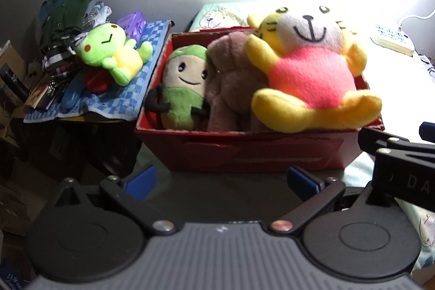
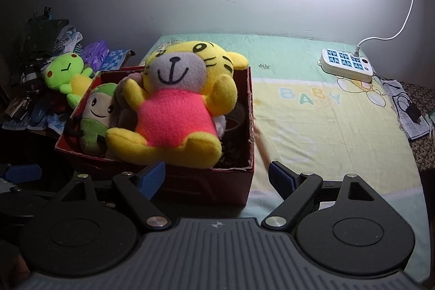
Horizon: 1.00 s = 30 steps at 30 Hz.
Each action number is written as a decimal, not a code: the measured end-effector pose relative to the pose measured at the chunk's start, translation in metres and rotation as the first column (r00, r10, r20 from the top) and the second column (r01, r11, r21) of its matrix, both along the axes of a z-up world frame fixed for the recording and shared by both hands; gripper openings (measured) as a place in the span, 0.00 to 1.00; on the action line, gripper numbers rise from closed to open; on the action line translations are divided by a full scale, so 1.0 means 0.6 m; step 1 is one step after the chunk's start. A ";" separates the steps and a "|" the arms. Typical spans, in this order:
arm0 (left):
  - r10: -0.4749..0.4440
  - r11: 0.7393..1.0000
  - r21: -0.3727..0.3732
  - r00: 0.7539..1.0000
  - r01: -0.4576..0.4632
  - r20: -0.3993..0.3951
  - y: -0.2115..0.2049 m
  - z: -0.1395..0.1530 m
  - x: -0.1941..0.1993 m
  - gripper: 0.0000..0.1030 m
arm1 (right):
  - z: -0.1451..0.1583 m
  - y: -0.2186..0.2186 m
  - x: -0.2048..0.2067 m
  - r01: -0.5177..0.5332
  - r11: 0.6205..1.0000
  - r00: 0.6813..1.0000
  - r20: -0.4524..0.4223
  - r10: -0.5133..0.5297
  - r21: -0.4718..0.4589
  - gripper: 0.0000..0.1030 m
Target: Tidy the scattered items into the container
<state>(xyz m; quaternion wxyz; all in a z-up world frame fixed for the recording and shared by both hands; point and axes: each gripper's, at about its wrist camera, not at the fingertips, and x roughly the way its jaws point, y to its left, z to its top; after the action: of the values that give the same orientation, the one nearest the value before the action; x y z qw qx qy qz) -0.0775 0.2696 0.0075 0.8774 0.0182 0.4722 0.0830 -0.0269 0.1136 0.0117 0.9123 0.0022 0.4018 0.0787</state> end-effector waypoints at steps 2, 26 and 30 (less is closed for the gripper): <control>0.000 1.000 0.003 1.000 0.000 0.012 0.011 0.009 0.005 0.99 | 0.008 0.010 0.004 0.007 1.000 1.000 0.012 -0.007 0.002 0.83; 0.024 1.000 -0.011 0.998 -0.023 0.066 0.097 0.017 0.099 0.99 | 0.023 0.078 0.079 0.129 0.991 0.992 0.000 -0.129 -0.029 0.83; 0.024 1.000 -0.016 0.999 -0.023 0.029 0.102 0.007 0.114 0.99 | 0.020 0.079 0.089 0.143 0.989 0.990 -0.009 -0.143 -0.030 0.83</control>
<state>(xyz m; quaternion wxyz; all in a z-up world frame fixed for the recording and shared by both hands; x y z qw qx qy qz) -0.0088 0.3307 0.0115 0.8833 0.0045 0.4602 0.0897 0.0266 0.1613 0.0235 0.9134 0.0180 0.4066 0.0071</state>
